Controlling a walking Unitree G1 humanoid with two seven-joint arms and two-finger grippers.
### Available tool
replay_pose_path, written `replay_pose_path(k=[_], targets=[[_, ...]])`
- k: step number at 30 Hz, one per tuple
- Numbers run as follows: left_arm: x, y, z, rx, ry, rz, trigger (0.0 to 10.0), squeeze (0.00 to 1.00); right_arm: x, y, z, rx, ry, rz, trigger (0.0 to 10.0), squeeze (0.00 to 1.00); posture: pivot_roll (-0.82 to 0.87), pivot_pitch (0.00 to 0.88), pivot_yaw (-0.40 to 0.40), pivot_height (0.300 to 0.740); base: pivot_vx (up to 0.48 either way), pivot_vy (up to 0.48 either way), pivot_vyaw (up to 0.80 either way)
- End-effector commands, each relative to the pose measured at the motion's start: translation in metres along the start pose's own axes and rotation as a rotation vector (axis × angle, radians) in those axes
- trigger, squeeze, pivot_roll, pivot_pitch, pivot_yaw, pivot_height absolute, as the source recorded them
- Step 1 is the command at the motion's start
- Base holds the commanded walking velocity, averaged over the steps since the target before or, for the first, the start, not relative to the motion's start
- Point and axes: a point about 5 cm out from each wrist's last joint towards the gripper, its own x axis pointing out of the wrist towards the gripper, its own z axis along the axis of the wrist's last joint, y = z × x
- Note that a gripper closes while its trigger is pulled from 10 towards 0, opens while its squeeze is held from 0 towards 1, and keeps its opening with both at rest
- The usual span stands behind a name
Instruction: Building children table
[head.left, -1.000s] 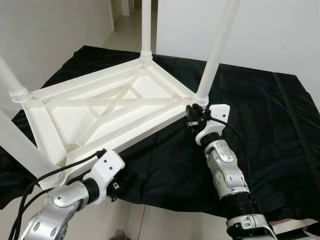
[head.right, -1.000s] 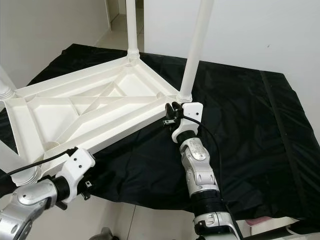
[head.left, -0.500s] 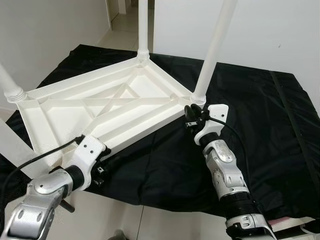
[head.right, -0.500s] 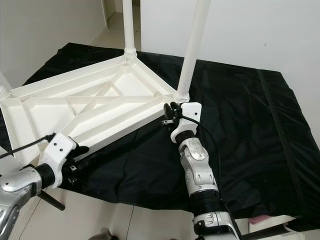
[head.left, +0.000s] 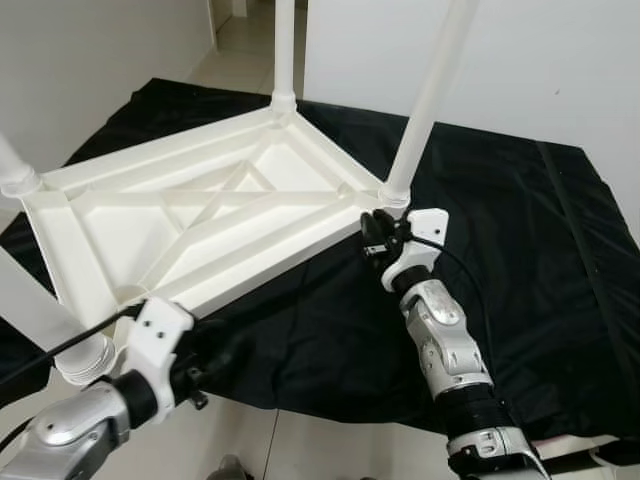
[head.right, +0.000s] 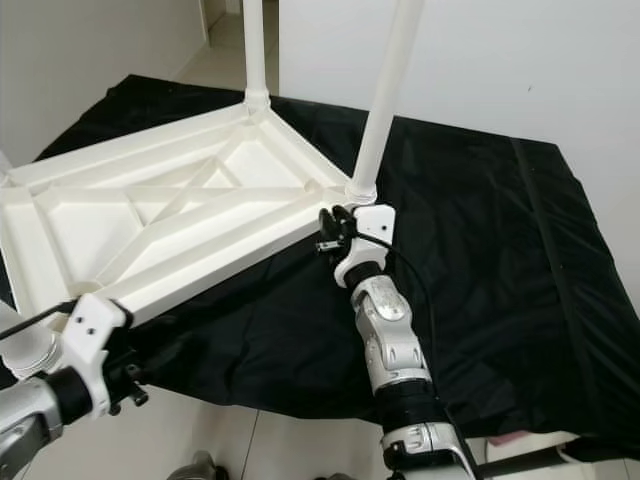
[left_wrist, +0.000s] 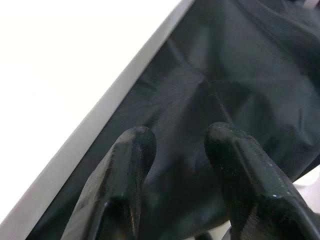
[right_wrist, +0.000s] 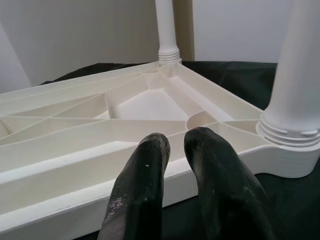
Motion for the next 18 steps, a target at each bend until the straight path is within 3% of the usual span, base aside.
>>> replay_pose_path(k=[1,4,6,7,8,10,15,18], targets=[[-0.007,-0.001,0.003,-0.015,-0.009,0.02,10.0,0.0,0.002,0.001,-0.002,0.01,0.014,0.014,10.0,0.0,0.3,0.091,-0.078,0.74,0.0,0.0,0.0],[-0.016,-0.001,0.004,-0.019,-0.006,0.044,10.0,0.0,0.005,0.005,-0.003,0.016,0.018,0.035,10.0,0.0,0.32,0.095,-0.088,0.74,0.0,0.0,0.0],[-0.034,-0.002,0.001,-0.025,0.038,0.051,10.0,0.0,0.01,0.01,-0.005,0.022,0.025,0.063,10.0,0.0,0.36,0.105,-0.108,0.74,0.0,0.0,0.0],[-0.034,-0.002,0.001,-0.025,0.038,0.051,10.0,0.0,0.01,0.01,-0.005,0.022,0.025,0.063,10.0,0.0,0.36,0.105,-0.108,0.74,0.0,0.0,0.0],[-0.054,-0.001,-0.003,-0.011,0.123,0.05,10.0,0.0,0.013,0.014,-0.005,0.025,0.029,0.086,10.0,0.0,0.38,0.11,-0.116,0.74,0.0,0.0,0.0],[-0.061,0.0,-0.004,-0.005,0.151,0.054,10.0,0.0,0.013,0.015,-0.006,0.027,0.03,0.091,10.0,0.0,0.38,0.11,-0.116,0.74,0.0,0.0,0.0],[-0.107,0.031,0.003,0.068,0.3,0.198,10.0,0.0,0.016,0.019,-0.008,0.037,0.036,0.108,10.0,0.0,0.42,0.109,-0.12,0.74,0.0,0.0,0.0],[-0.12,0.044,0.004,0.08,0.337,0.264,10.0,0.0,0.017,0.022,-0.009,0.043,0.036,0.114,10.0,0.0,0.42,0.104,-0.111,0.74,0.0,0.0,0.0]])
